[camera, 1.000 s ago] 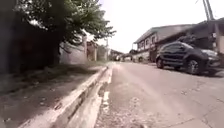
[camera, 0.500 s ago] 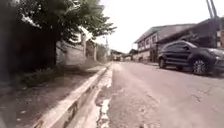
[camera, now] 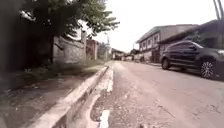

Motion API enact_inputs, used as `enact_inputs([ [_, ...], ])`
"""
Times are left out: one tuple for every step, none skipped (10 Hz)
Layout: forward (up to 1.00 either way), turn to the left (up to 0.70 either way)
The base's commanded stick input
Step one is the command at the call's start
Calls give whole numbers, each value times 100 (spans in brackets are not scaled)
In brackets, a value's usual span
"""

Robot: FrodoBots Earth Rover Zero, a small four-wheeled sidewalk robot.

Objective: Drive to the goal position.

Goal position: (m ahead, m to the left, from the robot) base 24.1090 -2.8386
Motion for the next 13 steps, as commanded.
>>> enact_inputs([
  [70,0],
  [70,0],
  [70,0],
  [70,-1],
  [70,-3],
  [70,-5],
  [70,-15],
  [70,-7],
  [70,0],
  [70,0],
  [70,0],
  [70,0],
  [70,0],
])
